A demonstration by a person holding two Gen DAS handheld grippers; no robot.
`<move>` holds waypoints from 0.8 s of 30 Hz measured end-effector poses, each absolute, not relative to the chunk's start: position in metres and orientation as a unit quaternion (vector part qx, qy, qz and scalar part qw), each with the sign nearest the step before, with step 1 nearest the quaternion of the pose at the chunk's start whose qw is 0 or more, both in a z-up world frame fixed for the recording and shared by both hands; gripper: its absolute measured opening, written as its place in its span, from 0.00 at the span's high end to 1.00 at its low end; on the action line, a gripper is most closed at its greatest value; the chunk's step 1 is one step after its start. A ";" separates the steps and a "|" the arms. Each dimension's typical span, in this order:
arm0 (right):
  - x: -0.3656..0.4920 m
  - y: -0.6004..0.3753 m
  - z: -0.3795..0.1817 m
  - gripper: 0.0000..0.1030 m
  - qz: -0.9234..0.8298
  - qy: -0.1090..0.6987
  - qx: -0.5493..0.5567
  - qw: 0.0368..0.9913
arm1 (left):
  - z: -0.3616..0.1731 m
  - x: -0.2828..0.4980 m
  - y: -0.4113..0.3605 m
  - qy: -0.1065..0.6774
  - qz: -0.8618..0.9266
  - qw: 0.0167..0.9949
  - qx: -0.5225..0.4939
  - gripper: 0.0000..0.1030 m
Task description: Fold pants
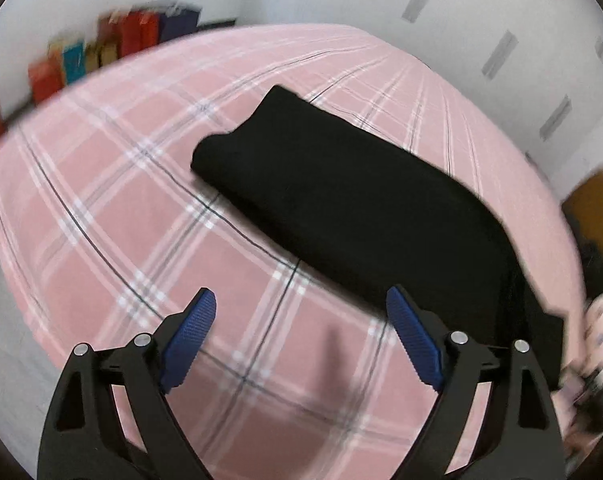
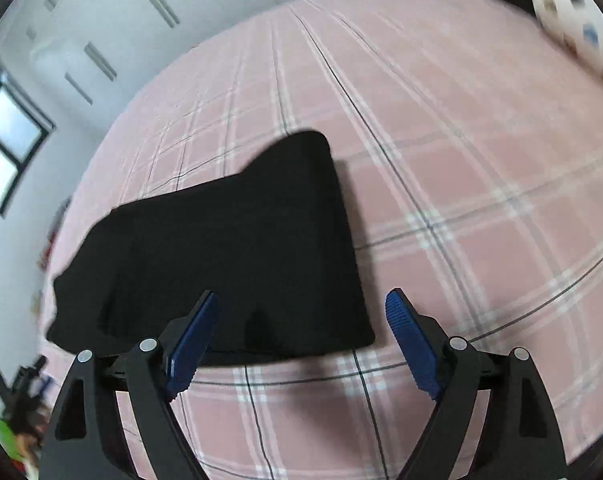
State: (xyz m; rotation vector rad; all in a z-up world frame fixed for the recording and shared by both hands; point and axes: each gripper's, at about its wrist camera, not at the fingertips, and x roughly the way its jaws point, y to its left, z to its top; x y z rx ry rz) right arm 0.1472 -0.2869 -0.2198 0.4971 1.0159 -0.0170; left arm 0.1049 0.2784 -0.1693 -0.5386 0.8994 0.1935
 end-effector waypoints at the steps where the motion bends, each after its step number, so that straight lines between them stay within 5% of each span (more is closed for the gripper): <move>1: 0.153 -0.285 -0.230 0.19 -0.006 0.489 0.244 0.837 | -0.172 0.109 0.286 0.426 0.089 0.852 -0.289 0.17; 6: 0.158 -0.259 -0.245 0.38 -0.008 0.485 0.189 0.854 | -0.182 0.132 0.314 0.414 0.114 0.834 -0.347 0.17; 16: 0.142 -0.186 -0.174 0.32 0.049 0.409 0.059 0.910 | -0.191 0.158 0.337 0.400 0.145 0.816 -0.390 0.16; 24: 0.171 -0.032 -0.225 0.32 0.169 0.453 -0.109 0.868 | -0.180 0.150 0.311 0.414 0.124 0.836 -0.337 0.11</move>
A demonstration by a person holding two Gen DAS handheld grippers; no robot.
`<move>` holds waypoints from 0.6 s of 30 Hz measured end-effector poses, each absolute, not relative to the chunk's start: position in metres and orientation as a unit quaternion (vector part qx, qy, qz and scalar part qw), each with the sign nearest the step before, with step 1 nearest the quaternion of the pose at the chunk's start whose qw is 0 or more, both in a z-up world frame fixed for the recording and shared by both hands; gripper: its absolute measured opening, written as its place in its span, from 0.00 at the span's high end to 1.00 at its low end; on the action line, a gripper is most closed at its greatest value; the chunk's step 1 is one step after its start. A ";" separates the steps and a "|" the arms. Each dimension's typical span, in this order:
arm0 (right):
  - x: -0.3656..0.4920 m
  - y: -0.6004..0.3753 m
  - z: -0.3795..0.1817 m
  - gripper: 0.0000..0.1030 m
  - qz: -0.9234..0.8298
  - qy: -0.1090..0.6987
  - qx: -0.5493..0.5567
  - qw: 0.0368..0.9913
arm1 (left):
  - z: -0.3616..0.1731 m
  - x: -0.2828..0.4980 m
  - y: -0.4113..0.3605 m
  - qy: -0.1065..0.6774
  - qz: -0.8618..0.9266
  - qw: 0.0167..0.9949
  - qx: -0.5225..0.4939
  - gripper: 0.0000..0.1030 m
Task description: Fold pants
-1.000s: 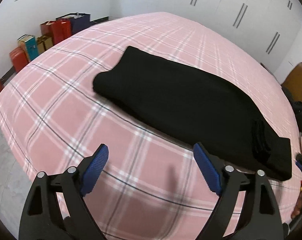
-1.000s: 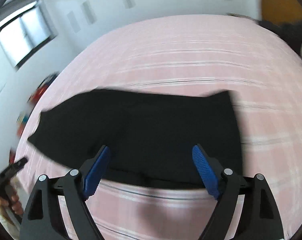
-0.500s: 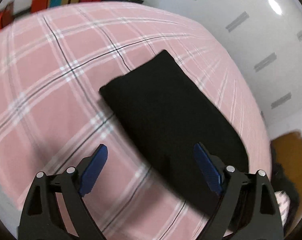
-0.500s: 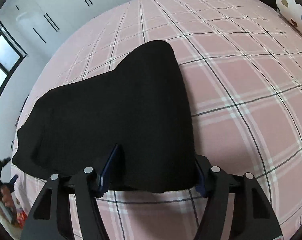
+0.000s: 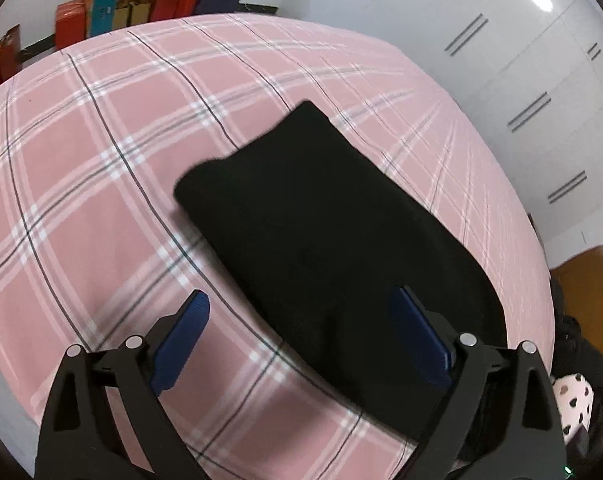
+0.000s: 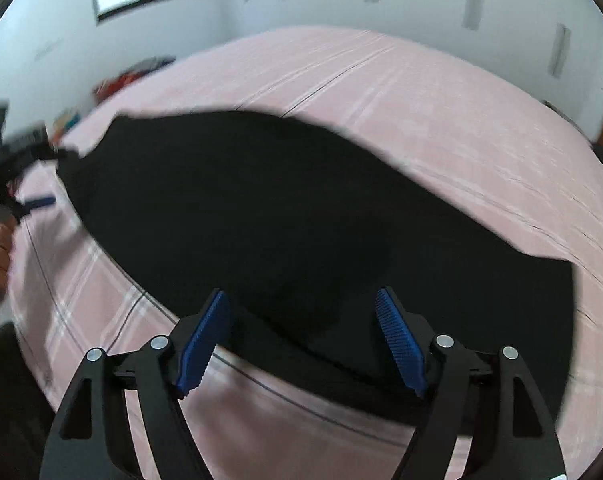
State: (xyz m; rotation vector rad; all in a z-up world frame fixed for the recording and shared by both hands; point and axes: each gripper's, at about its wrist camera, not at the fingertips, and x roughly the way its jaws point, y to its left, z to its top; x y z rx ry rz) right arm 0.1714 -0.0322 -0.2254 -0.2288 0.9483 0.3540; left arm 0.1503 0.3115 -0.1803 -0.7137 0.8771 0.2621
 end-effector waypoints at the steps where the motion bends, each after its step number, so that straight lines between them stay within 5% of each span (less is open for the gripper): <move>1: 0.180 -0.029 -0.230 0.45 0.156 0.458 -0.112 0.868 | -0.182 0.151 0.312 0.417 0.120 0.835 -0.338 0.11; 2: 0.186 -0.030 -0.233 0.52 0.144 0.455 -0.108 0.872 | -0.185 0.153 0.313 0.421 0.118 0.833 -0.338 0.11; 4: 0.194 -0.035 -0.224 0.85 0.144 0.459 -0.076 0.873 | -0.188 0.151 0.317 0.426 0.117 0.831 -0.338 0.11; 12: 0.222 -0.004 -0.167 0.85 0.211 0.435 0.031 0.875 | -0.193 0.150 0.333 0.416 0.119 0.832 -0.348 0.11; 15: 0.233 0.027 -0.221 0.74 0.210 0.502 -0.018 0.839 | -0.197 0.152 0.334 0.416 0.116 0.826 -0.362 0.09; 17: 0.220 0.023 -0.215 0.70 0.203 0.470 -0.013 0.859 | -0.201 0.158 0.337 0.421 0.114 0.820 -0.372 0.07; 18: 0.208 0.021 -0.206 0.52 0.194 0.458 -0.011 0.867 | -0.203 0.161 0.339 0.420 0.112 0.818 -0.376 0.05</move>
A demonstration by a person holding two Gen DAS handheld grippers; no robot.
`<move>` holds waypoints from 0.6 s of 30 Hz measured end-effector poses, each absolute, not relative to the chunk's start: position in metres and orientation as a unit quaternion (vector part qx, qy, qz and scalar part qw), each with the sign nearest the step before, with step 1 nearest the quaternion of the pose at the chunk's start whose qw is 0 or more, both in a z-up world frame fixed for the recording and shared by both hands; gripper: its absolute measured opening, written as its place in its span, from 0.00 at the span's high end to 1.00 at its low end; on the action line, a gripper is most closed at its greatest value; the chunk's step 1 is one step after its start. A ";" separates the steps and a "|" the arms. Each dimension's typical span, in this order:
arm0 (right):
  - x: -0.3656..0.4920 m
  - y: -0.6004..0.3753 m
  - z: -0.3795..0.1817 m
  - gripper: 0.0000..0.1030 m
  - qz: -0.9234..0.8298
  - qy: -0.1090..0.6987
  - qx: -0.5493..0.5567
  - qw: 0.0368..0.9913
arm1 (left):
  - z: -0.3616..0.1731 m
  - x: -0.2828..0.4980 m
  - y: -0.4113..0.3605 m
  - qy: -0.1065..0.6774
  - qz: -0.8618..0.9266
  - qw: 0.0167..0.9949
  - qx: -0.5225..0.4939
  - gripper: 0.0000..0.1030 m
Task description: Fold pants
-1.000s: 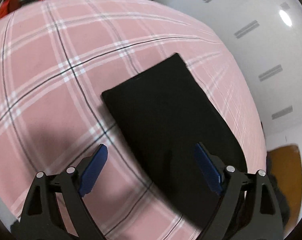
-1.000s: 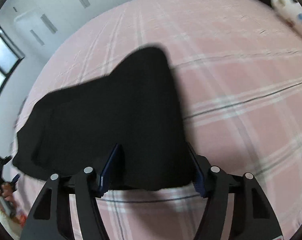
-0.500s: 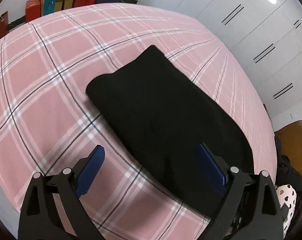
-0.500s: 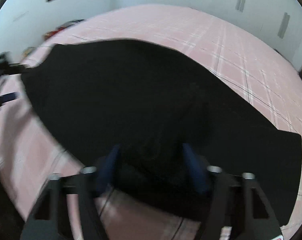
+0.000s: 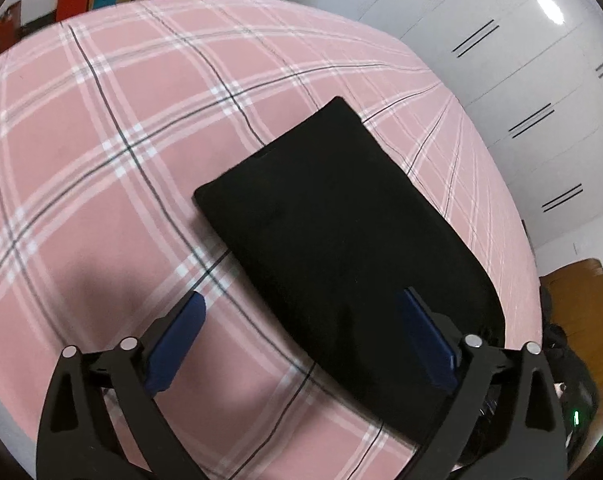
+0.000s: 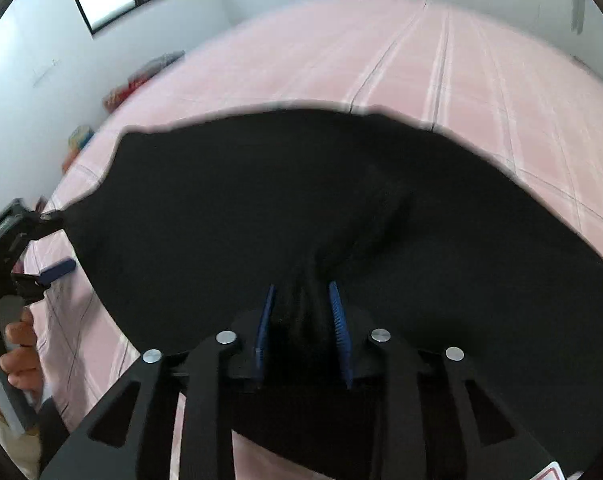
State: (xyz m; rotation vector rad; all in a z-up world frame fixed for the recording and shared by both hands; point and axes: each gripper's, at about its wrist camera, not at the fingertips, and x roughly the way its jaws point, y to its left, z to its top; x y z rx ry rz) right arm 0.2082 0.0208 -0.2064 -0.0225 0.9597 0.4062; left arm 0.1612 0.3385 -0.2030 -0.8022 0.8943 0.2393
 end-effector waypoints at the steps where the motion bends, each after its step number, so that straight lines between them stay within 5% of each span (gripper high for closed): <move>1: 0.199 0.016 -0.200 0.37 0.186 0.449 -0.011 0.874 | -0.205 0.165 0.341 0.417 0.116 0.817 -0.380 0.05; 6: 0.149 -0.040 -0.181 0.28 0.155 0.427 -0.003 0.891 | -0.206 0.183 0.346 0.401 0.143 0.820 -0.383 0.05; 7: 0.140 -0.060 -0.182 0.28 0.142 0.433 0.013 0.890 | -0.205 0.187 0.345 0.398 0.144 0.823 -0.378 0.12; 8: 0.129 -0.075 -0.185 0.27 0.134 0.438 0.029 0.889 | -0.204 0.193 0.341 0.403 0.146 0.827 -0.365 0.45; 10: 0.116 -0.111 -0.190 0.27 0.114 0.450 0.071 0.883 | -0.196 0.203 0.331 0.421 0.151 0.829 -0.335 0.83; 18: 0.081 -0.199 -0.195 0.27 0.046 0.454 0.141 0.879 | -0.053 0.191 0.182 0.337 0.003 0.922 -0.190 0.85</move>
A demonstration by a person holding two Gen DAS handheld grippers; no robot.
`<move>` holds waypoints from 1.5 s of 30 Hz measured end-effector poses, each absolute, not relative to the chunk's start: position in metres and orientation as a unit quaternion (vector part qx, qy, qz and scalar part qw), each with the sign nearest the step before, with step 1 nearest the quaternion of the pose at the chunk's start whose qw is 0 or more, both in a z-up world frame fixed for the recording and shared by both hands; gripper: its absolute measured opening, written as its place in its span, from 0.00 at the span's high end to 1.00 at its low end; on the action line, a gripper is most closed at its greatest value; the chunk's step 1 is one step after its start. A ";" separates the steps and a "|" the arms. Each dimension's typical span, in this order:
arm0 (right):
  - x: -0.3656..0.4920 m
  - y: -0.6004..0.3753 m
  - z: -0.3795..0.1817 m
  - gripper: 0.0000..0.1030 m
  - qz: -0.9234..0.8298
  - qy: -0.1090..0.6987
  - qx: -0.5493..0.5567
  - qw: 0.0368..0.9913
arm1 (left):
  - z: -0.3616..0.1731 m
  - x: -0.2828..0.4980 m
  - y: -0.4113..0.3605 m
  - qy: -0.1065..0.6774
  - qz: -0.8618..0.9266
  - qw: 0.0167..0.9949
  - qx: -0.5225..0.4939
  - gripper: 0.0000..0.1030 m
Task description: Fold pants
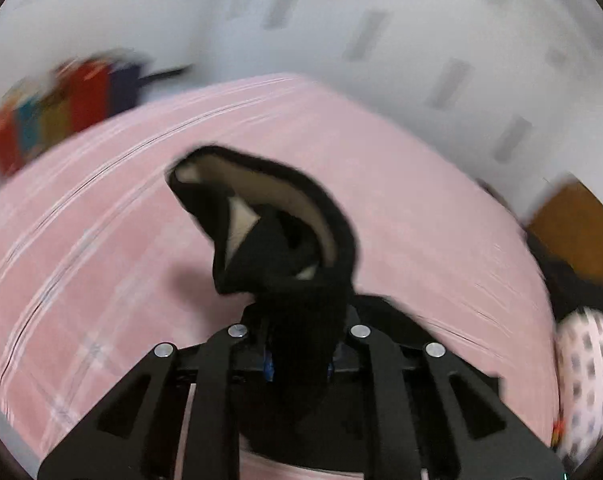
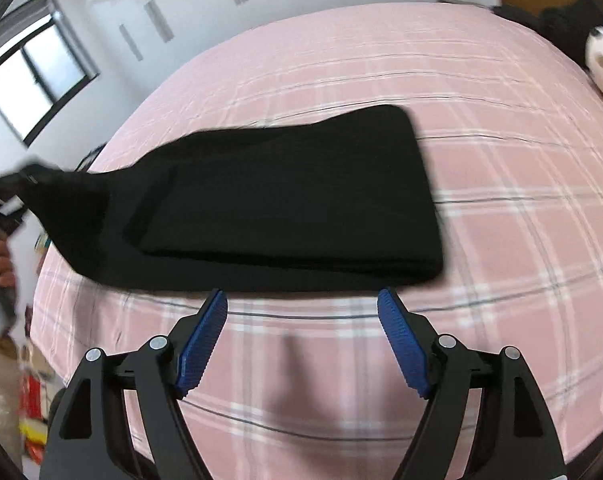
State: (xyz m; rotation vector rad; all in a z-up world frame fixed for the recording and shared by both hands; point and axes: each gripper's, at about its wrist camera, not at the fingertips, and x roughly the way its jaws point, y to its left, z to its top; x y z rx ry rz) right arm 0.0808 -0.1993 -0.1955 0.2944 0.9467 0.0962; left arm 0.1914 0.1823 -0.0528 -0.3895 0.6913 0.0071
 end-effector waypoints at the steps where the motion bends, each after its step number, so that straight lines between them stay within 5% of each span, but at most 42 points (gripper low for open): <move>1: 0.077 -0.210 -0.194 0.27 0.039 0.449 0.146 0.881 | -0.040 0.187 0.151 0.332 -0.024 0.928 -0.168 0.85; 5: 0.064 -0.233 -0.192 0.27 0.024 0.436 0.163 0.884 | -0.037 0.180 0.050 0.350 -0.112 0.922 -0.120 0.84; 12: 0.055 -0.260 -0.195 0.26 0.005 0.441 0.174 0.880 | -0.150 0.162 -0.066 0.504 -0.149 0.850 -0.034 0.68; 13: 0.057 -0.262 -0.193 0.26 0.011 0.439 0.179 0.880 | -0.155 0.150 -0.069 0.504 -0.153 0.849 -0.032 0.59; 15: 0.061 -0.265 -0.186 0.26 0.036 0.432 0.190 0.881 | -0.147 0.119 -0.062 0.479 -0.160 0.862 -0.041 0.27; 17: 0.076 -0.259 -0.179 0.26 0.080 0.428 0.212 0.875 | -0.135 0.100 -0.046 0.456 -0.152 0.876 -0.047 0.13; 27: 0.172 -0.190 -0.231 0.24 0.158 0.494 0.290 0.805 | -0.113 0.073 0.045 0.445 -0.070 0.891 -0.063 0.11; 30: 0.178 -0.164 -0.228 0.82 0.165 0.496 0.249 0.815 | -0.115 0.071 0.073 0.443 -0.045 0.892 -0.077 0.11; 31: 0.180 -0.159 -0.220 0.83 0.171 0.491 0.245 0.818 | -0.117 0.072 0.081 0.444 -0.035 0.892 -0.081 0.11; 37: 0.169 -0.185 -0.119 0.85 0.168 0.391 0.203 0.882 | -0.109 0.078 0.117 0.429 -0.014 0.895 -0.121 0.11; 42: 0.178 -0.219 -0.211 0.80 0.074 0.510 0.146 0.845 | -0.120 0.092 0.115 0.432 -0.016 0.893 -0.128 0.11; 45: 0.162 -0.225 -0.205 0.67 0.072 0.473 0.169 0.862 | -0.125 0.104 0.106 0.435 -0.024 0.891 -0.127 0.11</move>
